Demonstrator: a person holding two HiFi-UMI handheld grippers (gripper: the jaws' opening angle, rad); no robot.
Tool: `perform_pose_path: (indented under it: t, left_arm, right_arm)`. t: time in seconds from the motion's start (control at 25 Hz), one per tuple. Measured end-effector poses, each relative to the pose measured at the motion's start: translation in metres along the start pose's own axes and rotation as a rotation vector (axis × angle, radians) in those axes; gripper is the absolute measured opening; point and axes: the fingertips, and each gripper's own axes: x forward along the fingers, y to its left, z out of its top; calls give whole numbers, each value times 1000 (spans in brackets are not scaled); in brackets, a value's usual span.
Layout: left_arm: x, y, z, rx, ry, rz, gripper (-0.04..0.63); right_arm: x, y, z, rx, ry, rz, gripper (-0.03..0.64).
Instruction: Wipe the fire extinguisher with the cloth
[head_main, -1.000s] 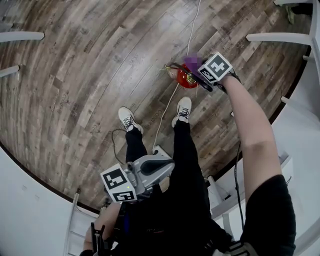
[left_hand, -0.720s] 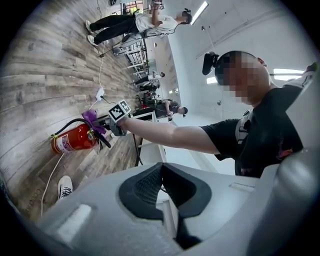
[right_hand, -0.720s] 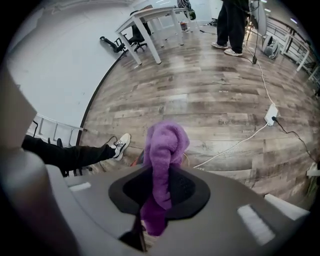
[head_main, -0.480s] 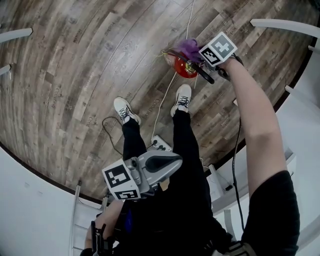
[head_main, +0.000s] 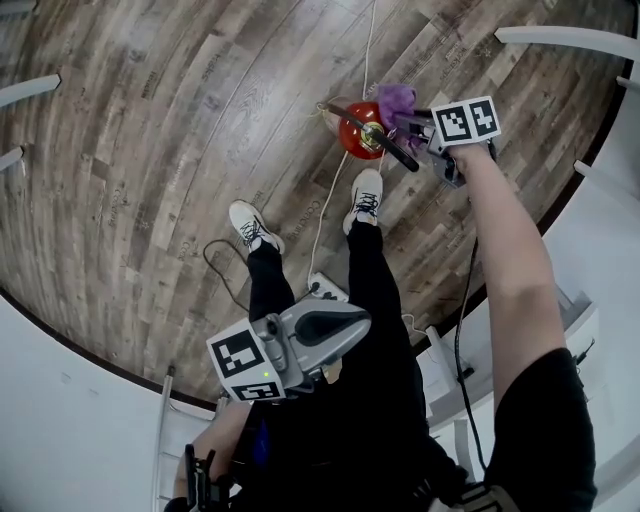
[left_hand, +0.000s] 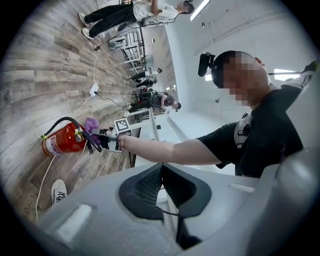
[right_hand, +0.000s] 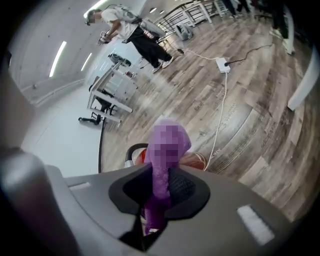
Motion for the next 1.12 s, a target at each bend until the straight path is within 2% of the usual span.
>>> perform_pose_path:
  t: [0.2, 0.36, 0.4, 0.56, 0.72, 0.8, 0.88, 0.96, 1.04, 1.12]
  left_arm:
    - [-1, 1, -3, -5, -11, -8, -3]
    - [-4, 1, -1, -13, -31, -16, -3]
    - [-6, 2, 0, -14, -37, -16, -3]
    - [-21, 7, 4, -17, -71, -6, -3]
    - [-33, 7, 12, -10, -100, -2, -3]
    - [-36, 6, 16, -4, -111, -5, -3]
    - [-39, 5, 20, 0, -124, -7, -3]
    - [-42, 6, 21, 1, -137, -4, -3]
    - [-43, 7, 22, 0, -146, -3, -3]
    - [-43, 6, 21, -1, -152, -7, -3]
  right_arm:
    - [21, 20, 18, -270, 242, -22, 66]
    - [49, 62, 42, -427, 328, 20, 66]
    - [54, 72, 45, -493, 357, 18, 66]
    - [60, 94, 42, -861, 521, -72, 64]
    - [61, 109, 28, -1148, 627, -142, 64]
    - [71, 110, 15, -1387, 690, -210, 64]
    - [80, 107, 3, -1684, 779, -327, 64]
    - [87, 105, -21, -1919, 920, -396, 64]
    - [91, 96, -51, -2034, 1077, -426, 63]
    - [92, 89, -68, -2077, 1146, -484, 63]
